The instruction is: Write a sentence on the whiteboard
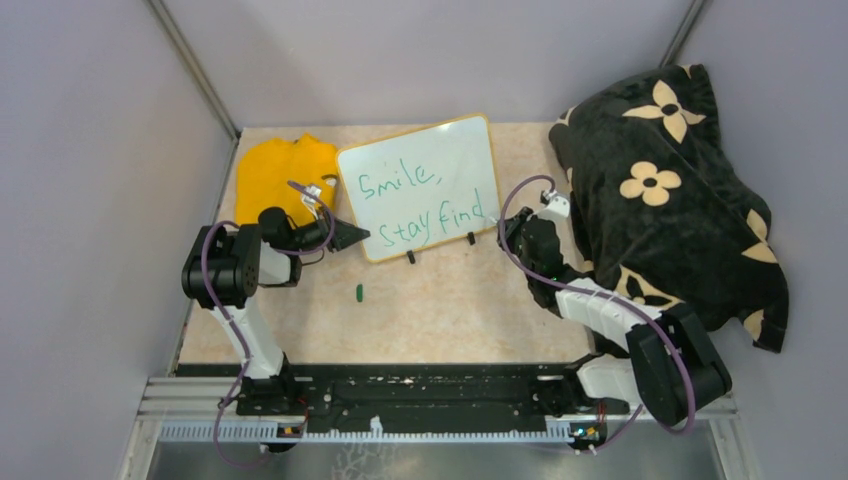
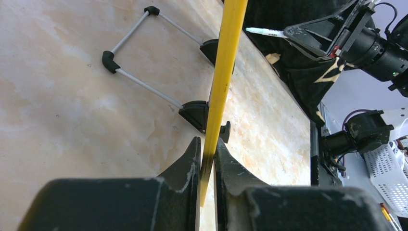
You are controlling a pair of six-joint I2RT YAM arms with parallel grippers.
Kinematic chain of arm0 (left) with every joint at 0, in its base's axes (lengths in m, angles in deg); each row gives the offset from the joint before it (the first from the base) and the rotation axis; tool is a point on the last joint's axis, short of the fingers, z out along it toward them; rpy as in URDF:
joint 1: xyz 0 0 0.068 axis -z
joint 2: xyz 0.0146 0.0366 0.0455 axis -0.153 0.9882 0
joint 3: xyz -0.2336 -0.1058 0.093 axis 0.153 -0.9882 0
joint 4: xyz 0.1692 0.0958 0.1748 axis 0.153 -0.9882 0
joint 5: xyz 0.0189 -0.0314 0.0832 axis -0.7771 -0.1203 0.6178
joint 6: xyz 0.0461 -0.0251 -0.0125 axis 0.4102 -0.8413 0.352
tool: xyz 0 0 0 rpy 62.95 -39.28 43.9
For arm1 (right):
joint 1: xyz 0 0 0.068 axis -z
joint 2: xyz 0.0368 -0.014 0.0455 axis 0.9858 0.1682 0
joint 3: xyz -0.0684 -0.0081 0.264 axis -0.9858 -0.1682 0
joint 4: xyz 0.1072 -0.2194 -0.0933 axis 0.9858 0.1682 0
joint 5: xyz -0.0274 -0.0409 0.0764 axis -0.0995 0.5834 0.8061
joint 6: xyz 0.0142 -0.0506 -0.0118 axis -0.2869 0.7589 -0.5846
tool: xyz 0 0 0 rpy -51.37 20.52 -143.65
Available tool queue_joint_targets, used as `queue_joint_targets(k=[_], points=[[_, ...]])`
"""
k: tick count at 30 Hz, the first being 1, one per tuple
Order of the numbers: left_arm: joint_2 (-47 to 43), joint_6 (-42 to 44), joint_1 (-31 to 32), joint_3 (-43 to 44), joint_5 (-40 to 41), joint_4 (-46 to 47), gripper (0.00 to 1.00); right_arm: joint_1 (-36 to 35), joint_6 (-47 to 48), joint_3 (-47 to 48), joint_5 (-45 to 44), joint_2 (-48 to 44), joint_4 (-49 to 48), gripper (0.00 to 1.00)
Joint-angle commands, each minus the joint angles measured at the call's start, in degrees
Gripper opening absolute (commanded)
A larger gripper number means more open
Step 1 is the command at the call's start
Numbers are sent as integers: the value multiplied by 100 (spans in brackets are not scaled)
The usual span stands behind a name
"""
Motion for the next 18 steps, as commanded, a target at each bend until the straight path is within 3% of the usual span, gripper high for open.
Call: queue_joint_targets(k=[1, 18], points=[[193, 12, -2, 34, 117, -379, 0, 63, -72, 255, -56, 75, -395, 0], [193, 12, -7, 43, 117, -384, 0, 129, -124, 295, -54, 233, -506, 0]])
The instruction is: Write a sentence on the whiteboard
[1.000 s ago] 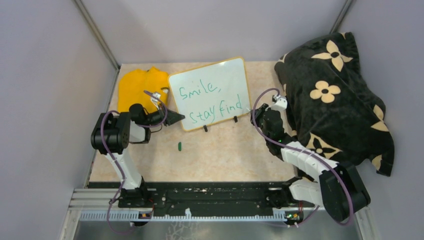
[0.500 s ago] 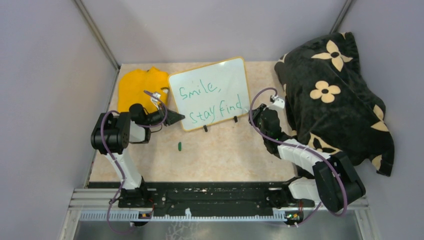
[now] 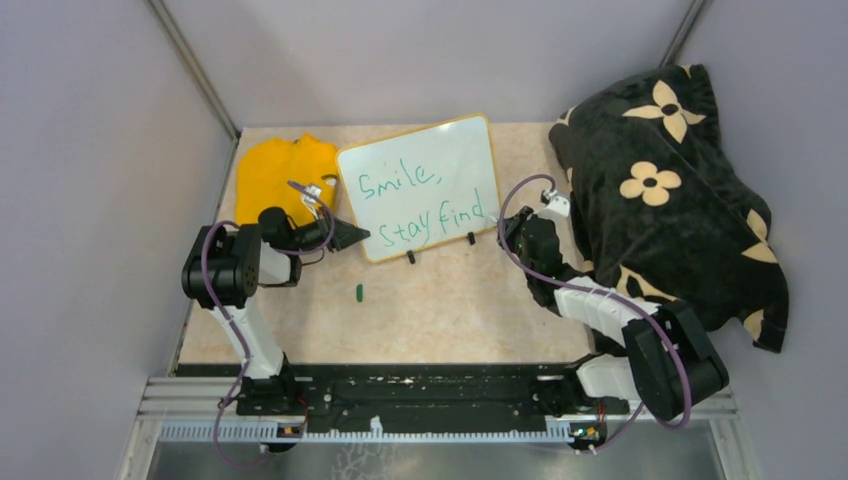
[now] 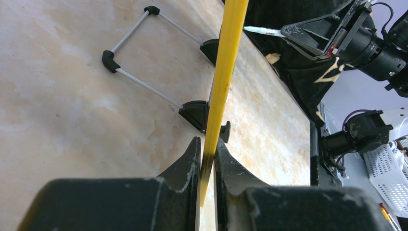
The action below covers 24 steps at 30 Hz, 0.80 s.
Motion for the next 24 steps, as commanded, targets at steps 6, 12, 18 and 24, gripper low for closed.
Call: queue_joint_targets(k=[6, 12, 18, 24], points=[[194, 12, -2, 41, 117, -366, 0, 75, -73, 356, -81, 180, -417, 0], [193, 18, -8, 41, 112, -375, 0, 123, -77, 358, -87, 260, -454, 0], [193, 14, -7, 41, 117, -374, 0, 154, -83, 309, -76, 336, -442, 0], [193, 3, -2, 41, 119, -373, 0, 168, -96, 282, -43, 442, -377, 0]])
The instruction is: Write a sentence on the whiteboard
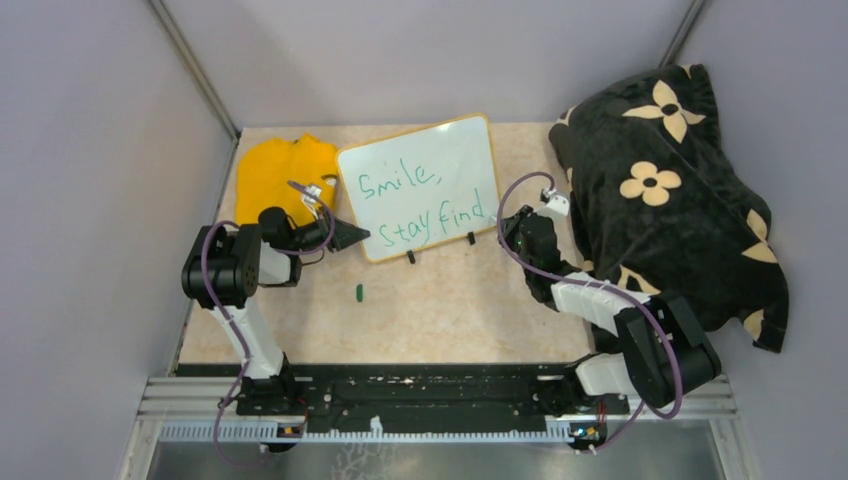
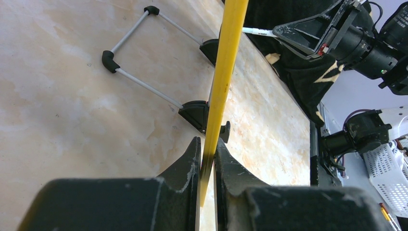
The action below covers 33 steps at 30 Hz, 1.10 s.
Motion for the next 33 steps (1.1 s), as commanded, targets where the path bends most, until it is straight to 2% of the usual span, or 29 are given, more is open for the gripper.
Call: queue_joint_targets(k=[1, 18, 28, 33], points=[[193, 9, -3, 38, 119, -370, 0, 69, -64, 199, -11, 112, -242, 0], [186, 6, -7, 30, 136, -370, 0, 69, -60, 112, -39, -325, 241, 0], [167, -7, -6, -14, 159, -281, 0, 70, 10, 456, 294, -1368, 845, 0], [175, -102, -3, -47, 131, -137, 7, 56, 75, 624, 675, -1899, 1277, 0]])
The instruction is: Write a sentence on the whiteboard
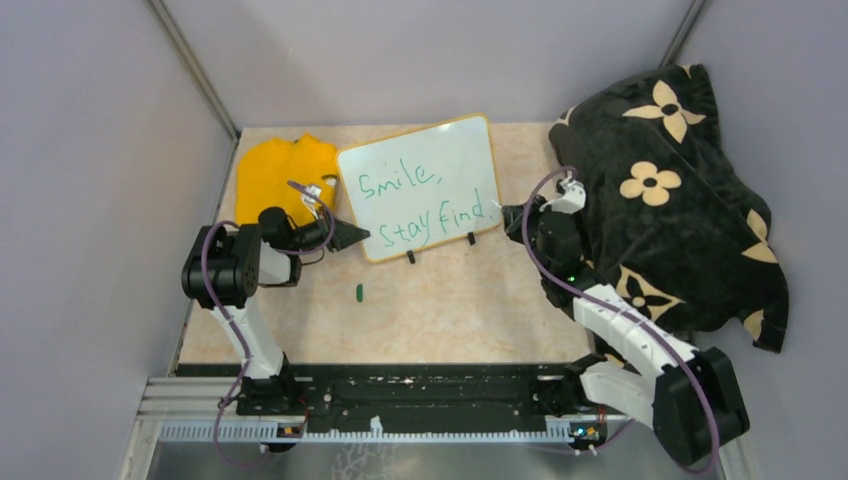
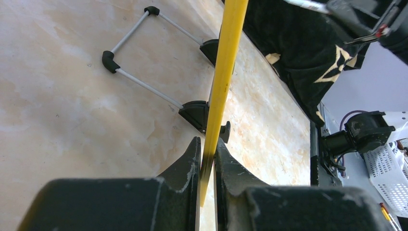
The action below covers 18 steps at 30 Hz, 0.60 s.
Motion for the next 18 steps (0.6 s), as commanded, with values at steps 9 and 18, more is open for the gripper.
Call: queue_joint_targets(k=[9, 18], points=[[171, -235, -12, -99, 54, 98, 37, 38, 218, 164, 741, -1334, 914, 0], [130, -359, -16, -178, 35, 350, 78, 39, 417, 162, 824, -1750, 1369, 0]])
